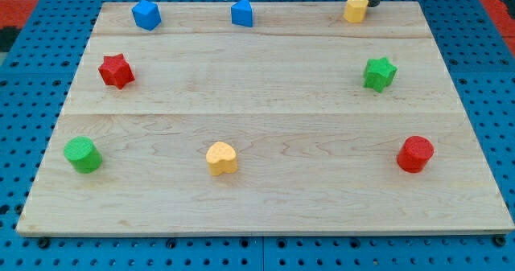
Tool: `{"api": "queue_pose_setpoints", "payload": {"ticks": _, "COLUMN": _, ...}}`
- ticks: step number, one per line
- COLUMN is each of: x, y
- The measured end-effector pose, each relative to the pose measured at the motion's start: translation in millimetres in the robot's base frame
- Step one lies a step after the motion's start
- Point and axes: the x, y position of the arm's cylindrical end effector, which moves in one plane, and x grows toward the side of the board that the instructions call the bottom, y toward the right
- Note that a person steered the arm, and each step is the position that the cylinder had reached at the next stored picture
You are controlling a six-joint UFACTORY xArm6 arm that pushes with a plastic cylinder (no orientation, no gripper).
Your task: Slide the yellow hexagon closer to the green star
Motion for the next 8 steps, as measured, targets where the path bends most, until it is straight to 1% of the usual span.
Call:
{"api": "queue_pose_setpoints", "payload": {"ticks": 1, "x": 0, "y": -4}}
{"api": "queue_pose_setpoints", "payload": {"ticks": 2, "x": 11, "y": -34}}
{"api": "queue_pose_setpoints", "payload": {"ticks": 3, "x": 50, "y": -26}}
{"api": "queue_pose_setpoints", "payload": {"ticks": 4, "x": 27, "y": -19}}
{"api": "queue_pose_setpoints", "payload": {"ticks": 5, "x": 24, "y": -19}}
{"api": "queue_pose_setpoints", "payload": {"ticks": 6, "x": 12, "y": -25}}
{"api": "queue_pose_setpoints", "payload": {"ticks": 7, "x": 12, "y": -82}}
{"api": "queue_pose_setpoints", "payload": {"ticks": 8, "x": 26, "y": -92}}
